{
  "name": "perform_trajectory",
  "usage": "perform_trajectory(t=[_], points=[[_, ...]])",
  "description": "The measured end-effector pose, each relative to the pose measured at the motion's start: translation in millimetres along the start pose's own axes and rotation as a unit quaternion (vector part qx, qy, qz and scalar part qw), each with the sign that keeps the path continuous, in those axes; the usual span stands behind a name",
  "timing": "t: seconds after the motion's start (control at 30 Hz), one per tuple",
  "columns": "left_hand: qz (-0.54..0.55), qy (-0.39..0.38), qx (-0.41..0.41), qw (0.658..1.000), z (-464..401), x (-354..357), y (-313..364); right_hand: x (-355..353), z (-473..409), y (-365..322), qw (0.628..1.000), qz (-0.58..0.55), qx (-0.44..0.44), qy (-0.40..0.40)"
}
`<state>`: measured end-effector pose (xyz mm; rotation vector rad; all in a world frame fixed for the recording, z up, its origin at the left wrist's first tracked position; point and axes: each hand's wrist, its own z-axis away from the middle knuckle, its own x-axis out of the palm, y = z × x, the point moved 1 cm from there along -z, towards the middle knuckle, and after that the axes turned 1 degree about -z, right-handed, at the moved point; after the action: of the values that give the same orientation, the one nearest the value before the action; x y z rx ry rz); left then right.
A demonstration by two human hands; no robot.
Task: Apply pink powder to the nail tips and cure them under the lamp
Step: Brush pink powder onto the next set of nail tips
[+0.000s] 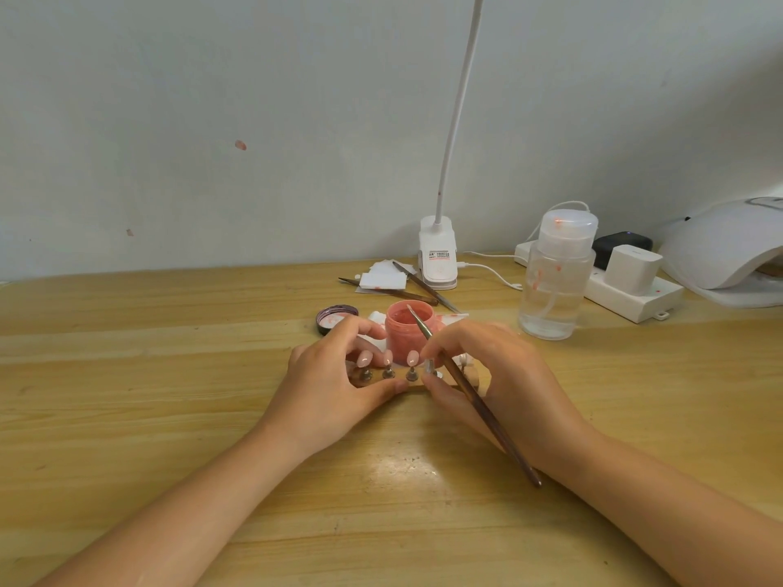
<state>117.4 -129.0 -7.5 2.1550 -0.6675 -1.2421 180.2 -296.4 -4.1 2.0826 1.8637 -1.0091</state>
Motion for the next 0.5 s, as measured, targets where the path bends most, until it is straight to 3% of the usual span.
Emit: perform_trajectory(t=[0.3, 0.5], points=[[-0.104, 0.066, 0.203, 0.971, 7, -3, 16, 5, -2, -17, 0.985, -0.146, 0.051, 0.076], [-0.077, 0.107, 0.221, 0.966, 7, -5, 16, 8, -1, -26, 0.977, -0.187, 0.072, 0.072]])
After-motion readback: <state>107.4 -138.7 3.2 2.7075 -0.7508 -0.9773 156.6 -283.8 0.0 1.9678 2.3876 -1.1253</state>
